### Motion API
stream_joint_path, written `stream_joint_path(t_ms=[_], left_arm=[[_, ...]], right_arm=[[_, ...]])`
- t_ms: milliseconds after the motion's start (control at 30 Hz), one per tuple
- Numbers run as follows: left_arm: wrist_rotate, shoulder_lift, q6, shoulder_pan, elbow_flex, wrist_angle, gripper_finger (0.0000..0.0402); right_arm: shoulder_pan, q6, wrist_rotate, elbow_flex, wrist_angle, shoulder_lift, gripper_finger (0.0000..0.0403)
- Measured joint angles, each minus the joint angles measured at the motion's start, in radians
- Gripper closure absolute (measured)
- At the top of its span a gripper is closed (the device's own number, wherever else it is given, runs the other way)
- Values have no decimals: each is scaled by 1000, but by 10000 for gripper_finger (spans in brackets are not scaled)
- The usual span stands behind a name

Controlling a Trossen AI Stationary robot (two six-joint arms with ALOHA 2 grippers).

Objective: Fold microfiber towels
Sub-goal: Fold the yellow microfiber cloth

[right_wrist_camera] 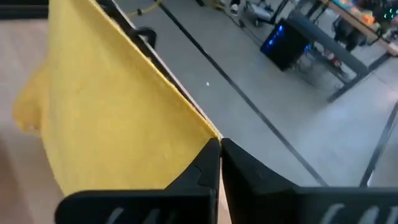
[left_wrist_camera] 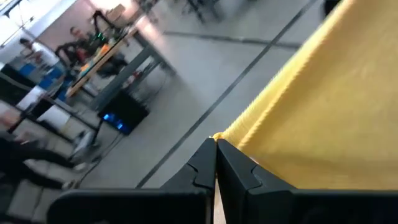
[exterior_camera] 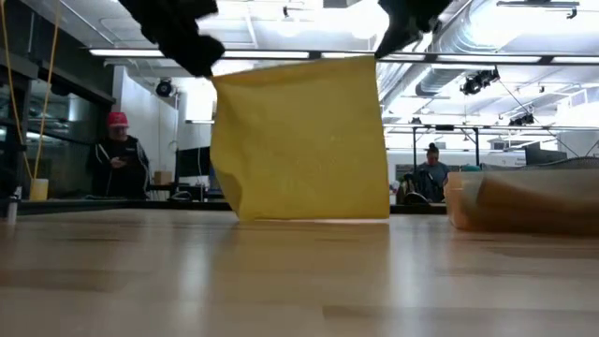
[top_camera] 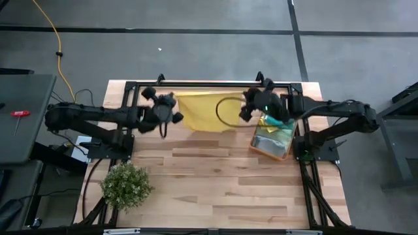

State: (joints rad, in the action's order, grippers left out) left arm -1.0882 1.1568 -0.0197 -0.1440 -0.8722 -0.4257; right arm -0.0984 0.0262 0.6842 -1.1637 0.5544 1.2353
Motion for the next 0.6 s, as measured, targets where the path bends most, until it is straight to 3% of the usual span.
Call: stream_joint_path(t_ms=[133, 333, 467, 600], left_arm=[[70, 0, 202, -181, 0, 133, 401], [141, -14, 481, -318, -42, 367, 401], [188, -12, 483, -305, -57, 334, 401], [248, -12, 349, -252, -57, 160, 401]], right_arm=[[-152, -57, -97, 0, -43, 5, 403], [-289, -151, -90, 0, -158, -1, 402], [-308, -135, -171, 0, -138, 0, 402], [-280, -95, -220, 0, -58, 3, 402]])
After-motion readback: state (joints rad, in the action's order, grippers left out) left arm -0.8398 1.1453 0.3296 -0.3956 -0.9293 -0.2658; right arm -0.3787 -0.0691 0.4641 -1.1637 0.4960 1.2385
